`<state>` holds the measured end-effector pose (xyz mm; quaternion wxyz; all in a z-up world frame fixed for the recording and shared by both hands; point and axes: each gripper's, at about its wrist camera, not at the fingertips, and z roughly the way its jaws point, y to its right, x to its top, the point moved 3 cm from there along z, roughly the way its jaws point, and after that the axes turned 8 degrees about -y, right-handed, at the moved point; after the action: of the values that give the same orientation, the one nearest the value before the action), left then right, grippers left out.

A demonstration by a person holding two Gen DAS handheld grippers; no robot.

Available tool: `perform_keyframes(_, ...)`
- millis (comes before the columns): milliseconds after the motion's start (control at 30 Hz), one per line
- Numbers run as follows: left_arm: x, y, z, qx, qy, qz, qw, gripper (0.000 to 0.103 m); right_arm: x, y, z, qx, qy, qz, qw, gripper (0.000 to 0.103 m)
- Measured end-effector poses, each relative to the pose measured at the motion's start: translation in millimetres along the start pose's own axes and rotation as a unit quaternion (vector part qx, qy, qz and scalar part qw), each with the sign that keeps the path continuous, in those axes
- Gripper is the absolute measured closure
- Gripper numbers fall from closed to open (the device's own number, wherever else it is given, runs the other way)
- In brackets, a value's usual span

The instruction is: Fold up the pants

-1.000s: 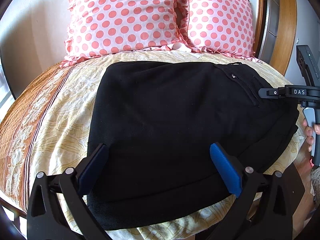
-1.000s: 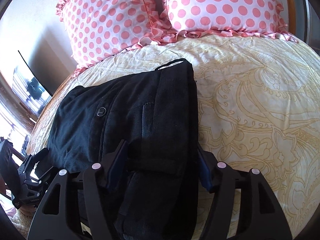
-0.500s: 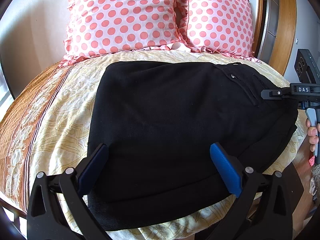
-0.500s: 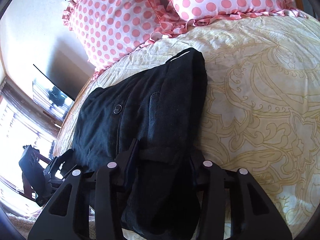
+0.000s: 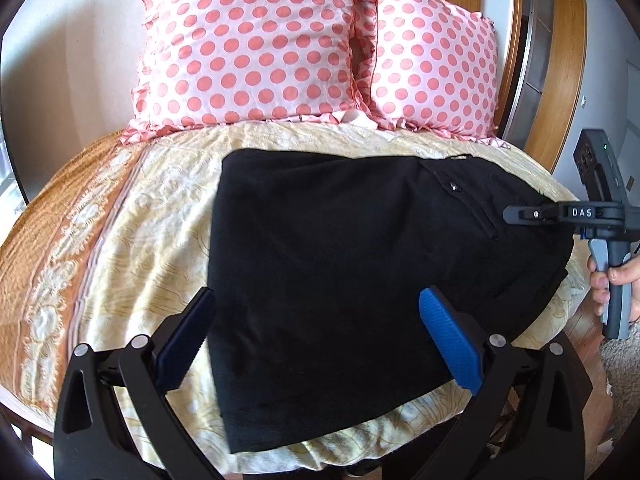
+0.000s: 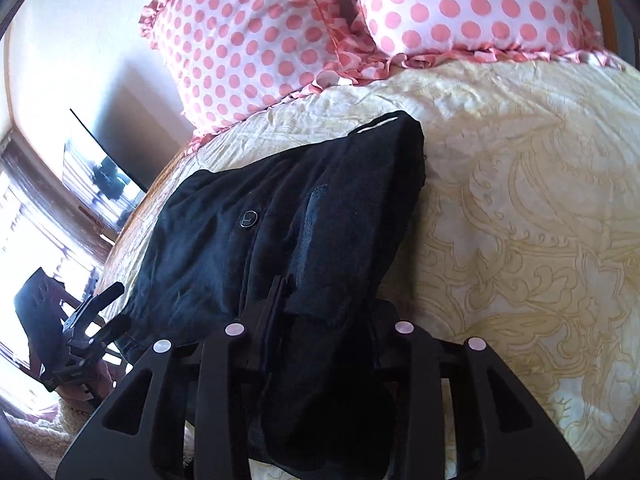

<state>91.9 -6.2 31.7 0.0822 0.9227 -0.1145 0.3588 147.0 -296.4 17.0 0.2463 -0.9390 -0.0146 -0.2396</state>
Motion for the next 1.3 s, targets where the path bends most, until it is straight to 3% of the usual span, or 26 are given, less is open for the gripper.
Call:
perform_keyframes(100,18,-24,-2,-0.004,-0.004,-0.013,0.9999,0.002,0,-1,2,-0.002,0.0,0.0,1.0,0.063)
perform_keyframes(200,34,-54,11,-0.046,-0.038,-0.061,0.9964,0.002,-1,-14,-3,-0.006,0.018,-0.031,0.999,0.076)
perform_keyframes(333,49,-81,37,-0.103,-0.08,-0.111,0.9853,0.006,1,-25,-11,0.01,0.032,-0.048,0.998,0.078)
perform_keyframes(367,51,-83,43,-0.112,-0.087,-0.117,0.9829,0.012,2,-25,-10,0.009,0.031,-0.048,0.998,0.078)
perform_keyframes(600,56,-93,83,-0.167,-0.16,-0.163,0.959,0.029,0,-13,-5,0.021,0.027,-0.025,0.999,0.078)
perform_keyframes(800,61,-86,89,-0.166,-0.167,-0.154,0.9595,0.044,0,-8,-2,0.019,0.021,-0.023,0.999,0.077)
perform_keyframes(900,61,-84,89,-0.157,-0.168,-0.15,0.9617,0.061,0,-3,2,0.022,0.015,-0.011,1.0,0.071)
perform_keyframes(933,60,-84,89,-0.152,-0.168,-0.148,0.9627,0.072,0,-1,4,0.025,0.013,-0.006,1.0,0.067)
perform_keyframes(1000,61,-84,89,-0.139,-0.166,-0.143,0.9658,0.079,1,2,9,0.029,0.008,0.004,1.0,0.064)
perform_keyframes(1167,64,-80,79,-0.126,-0.139,-0.128,0.9739,0.099,1,-7,4,0.031,0.024,-0.01,0.999,0.078)
perform_keyframes(1300,72,-77,68,-0.131,-0.113,-0.124,0.977,0.1,9,-11,-6,0.055,0.045,-0.007,0.997,0.08)
